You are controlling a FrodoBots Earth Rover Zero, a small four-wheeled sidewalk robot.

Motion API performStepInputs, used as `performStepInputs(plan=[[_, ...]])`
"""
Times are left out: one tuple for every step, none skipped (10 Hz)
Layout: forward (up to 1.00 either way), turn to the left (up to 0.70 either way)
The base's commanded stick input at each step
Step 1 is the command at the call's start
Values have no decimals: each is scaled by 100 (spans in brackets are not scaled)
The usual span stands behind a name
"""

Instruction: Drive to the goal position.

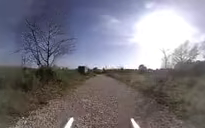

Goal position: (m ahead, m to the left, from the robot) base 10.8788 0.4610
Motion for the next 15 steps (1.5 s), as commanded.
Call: performStepInputs(plan=[[49, 0], [49, 0], [49, 0], [49, 0], [49, 0], [49, 0], [49, 0], [49, 0], [49, 0], [49, 0], [49, 0], [49, 0], [49, 0], [49, 0], [49, 0]])
